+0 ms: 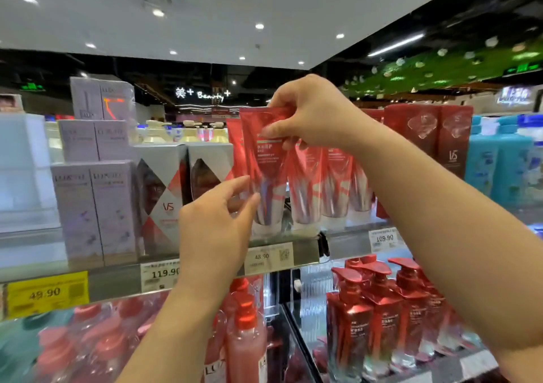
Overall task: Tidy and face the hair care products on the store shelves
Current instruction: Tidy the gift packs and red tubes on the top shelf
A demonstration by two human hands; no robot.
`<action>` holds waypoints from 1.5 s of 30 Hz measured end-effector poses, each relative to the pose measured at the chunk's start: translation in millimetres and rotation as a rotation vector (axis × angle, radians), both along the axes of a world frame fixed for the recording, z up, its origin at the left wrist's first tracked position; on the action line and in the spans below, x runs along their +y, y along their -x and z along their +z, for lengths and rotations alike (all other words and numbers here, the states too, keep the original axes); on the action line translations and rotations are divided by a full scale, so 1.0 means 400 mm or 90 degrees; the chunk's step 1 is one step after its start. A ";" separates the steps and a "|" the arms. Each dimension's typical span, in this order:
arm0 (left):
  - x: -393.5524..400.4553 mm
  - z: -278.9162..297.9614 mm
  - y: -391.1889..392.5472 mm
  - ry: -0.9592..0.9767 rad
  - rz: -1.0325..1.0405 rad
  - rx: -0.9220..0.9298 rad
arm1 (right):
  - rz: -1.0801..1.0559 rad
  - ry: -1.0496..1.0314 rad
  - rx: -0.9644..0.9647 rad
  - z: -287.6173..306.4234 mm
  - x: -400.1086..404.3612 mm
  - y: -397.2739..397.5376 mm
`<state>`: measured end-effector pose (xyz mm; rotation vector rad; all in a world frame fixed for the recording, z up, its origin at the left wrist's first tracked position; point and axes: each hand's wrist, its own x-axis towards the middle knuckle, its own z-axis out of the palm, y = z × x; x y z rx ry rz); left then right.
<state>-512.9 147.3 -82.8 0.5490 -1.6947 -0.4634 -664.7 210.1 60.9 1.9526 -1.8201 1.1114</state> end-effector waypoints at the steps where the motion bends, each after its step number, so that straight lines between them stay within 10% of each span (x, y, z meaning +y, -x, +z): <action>1: 0.001 -0.001 0.005 -0.010 0.004 0.010 | 0.002 -0.013 0.004 0.000 -0.006 0.003; 34: -0.008 -0.027 -0.002 -0.040 0.052 0.003 | -0.154 -0.042 0.270 0.031 -0.086 0.001; 45: 0.037 -0.036 0.058 -0.040 -0.103 -0.028 | -0.079 0.034 0.150 -0.077 0.102 -0.022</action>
